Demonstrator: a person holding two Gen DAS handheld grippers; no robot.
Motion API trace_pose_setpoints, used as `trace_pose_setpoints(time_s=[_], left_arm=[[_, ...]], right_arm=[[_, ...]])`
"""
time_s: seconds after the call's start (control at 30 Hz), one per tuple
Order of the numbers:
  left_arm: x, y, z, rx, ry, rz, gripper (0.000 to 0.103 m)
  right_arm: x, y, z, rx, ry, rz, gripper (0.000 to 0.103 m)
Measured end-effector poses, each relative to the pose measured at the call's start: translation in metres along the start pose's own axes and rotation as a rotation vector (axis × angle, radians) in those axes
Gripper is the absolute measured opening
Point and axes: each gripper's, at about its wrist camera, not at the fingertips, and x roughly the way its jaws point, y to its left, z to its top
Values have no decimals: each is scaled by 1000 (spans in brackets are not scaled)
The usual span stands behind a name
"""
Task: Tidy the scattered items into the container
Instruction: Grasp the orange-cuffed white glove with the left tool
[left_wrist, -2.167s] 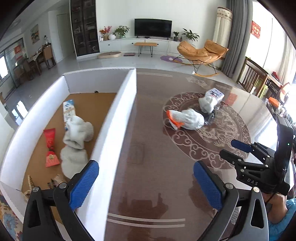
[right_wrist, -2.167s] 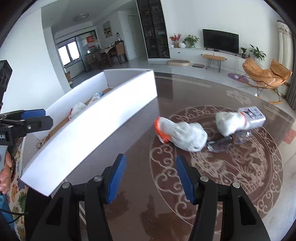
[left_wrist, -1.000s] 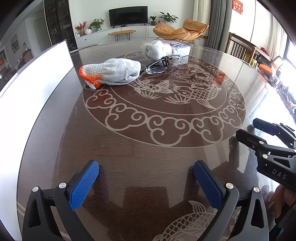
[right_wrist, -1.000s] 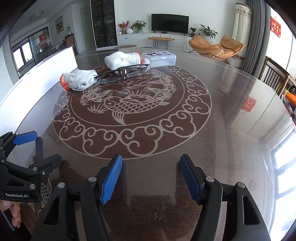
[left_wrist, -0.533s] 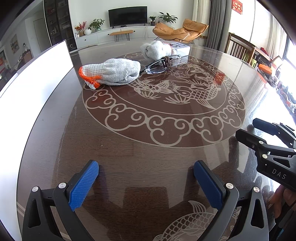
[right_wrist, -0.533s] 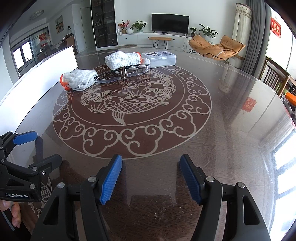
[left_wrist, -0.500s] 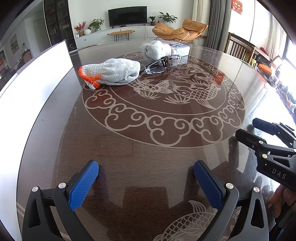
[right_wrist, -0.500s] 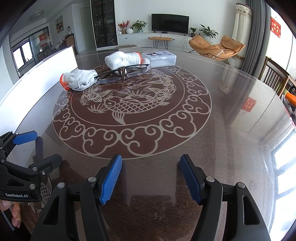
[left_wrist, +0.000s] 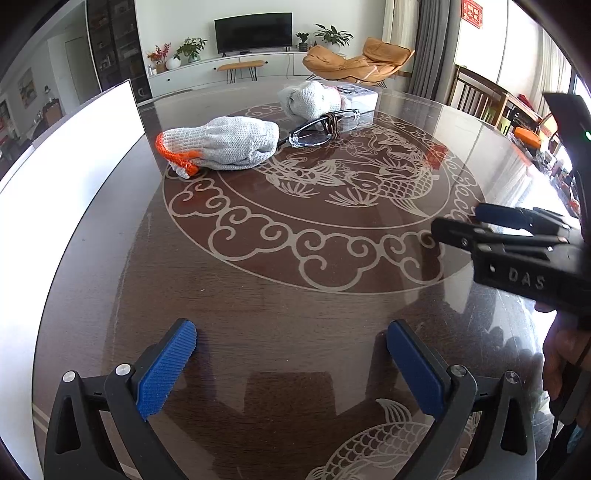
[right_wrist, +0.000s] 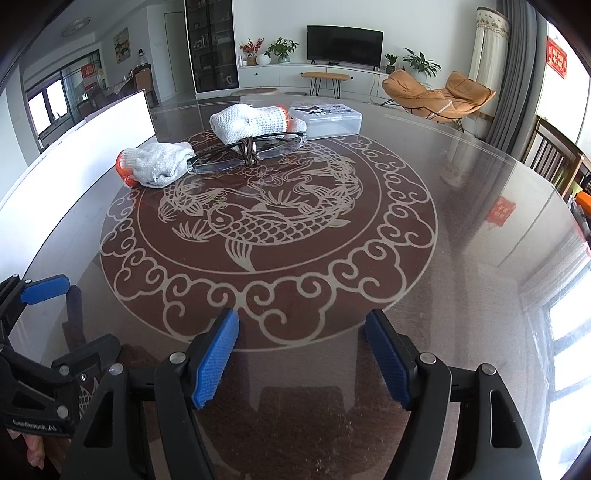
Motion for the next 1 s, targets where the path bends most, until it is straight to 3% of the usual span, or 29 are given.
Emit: trace_pose_setpoints(time_s=[0.13,0.2,0.3,0.43,0.57,0.7,0.8,0.87,1.0], left_arm=[[0,0,0,0,0,1,103],[0,0,0,0,0,0,103],[0,0,0,0,0,0,103],[0,0,0,0,0,0,103],[1,0,0,0,0,0,103],[1,0,0,0,0,0,103],[1,1,1,11,4,-11,103],[3,9,7,20,1,-30,103],[17,42,38,15,-9,69,103]], right_arm=[[25,-6,63,179,20,177,73],[34,-7,95,272,0,216,73],[55,8,133,288,22,210,73],[84,34,149,170,127,96,73],[72,32,135,64,143,-6,71],[36,0,102,-11,116,-135,71],[-1,-31,72,49,51,-43,71],[-21,-46,45,70,21,-30,71],[-38,-67,-5,132,18,-32,71]])
